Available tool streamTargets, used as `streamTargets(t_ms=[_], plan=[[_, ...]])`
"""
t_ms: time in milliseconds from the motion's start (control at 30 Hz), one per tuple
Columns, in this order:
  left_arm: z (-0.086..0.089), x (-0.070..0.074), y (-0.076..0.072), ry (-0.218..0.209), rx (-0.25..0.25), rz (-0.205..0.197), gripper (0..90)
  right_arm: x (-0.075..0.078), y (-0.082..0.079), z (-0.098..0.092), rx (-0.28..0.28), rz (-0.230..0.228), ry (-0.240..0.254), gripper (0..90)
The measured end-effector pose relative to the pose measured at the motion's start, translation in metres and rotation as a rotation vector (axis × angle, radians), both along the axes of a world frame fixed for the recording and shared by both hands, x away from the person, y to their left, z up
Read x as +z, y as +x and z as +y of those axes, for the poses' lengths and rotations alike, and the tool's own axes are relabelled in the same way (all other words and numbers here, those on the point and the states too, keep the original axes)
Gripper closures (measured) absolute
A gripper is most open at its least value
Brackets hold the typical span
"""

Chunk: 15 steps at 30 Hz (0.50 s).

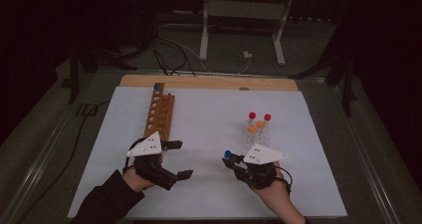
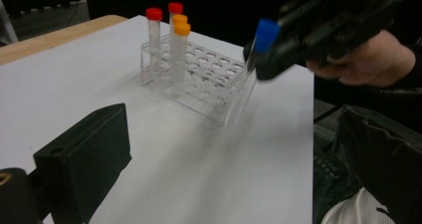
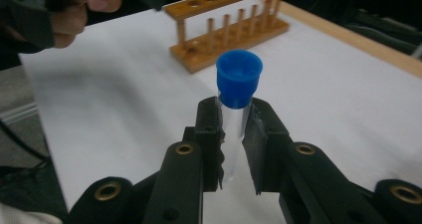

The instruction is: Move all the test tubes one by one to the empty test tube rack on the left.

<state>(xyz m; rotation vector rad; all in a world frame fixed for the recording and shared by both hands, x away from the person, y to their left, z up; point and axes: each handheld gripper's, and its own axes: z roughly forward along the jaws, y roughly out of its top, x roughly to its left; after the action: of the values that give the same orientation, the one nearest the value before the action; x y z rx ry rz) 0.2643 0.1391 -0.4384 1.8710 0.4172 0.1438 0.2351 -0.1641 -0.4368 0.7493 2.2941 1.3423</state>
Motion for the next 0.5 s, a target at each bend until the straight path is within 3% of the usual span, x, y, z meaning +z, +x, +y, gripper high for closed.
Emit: streamTargets(t_ms=[267,500], plan=[[-0.016,0.003,-0.007,-0.002,-0.003,-0.005,8.0,-0.011,-0.005,0.021,0.071,0.027,-0.015,77.3],[-0.033,0.0,-0.01,0.006,-0.021,-0.021,22.8,-0.015,-0.009,0.03,0.103,0.049,-0.018,77.2]])
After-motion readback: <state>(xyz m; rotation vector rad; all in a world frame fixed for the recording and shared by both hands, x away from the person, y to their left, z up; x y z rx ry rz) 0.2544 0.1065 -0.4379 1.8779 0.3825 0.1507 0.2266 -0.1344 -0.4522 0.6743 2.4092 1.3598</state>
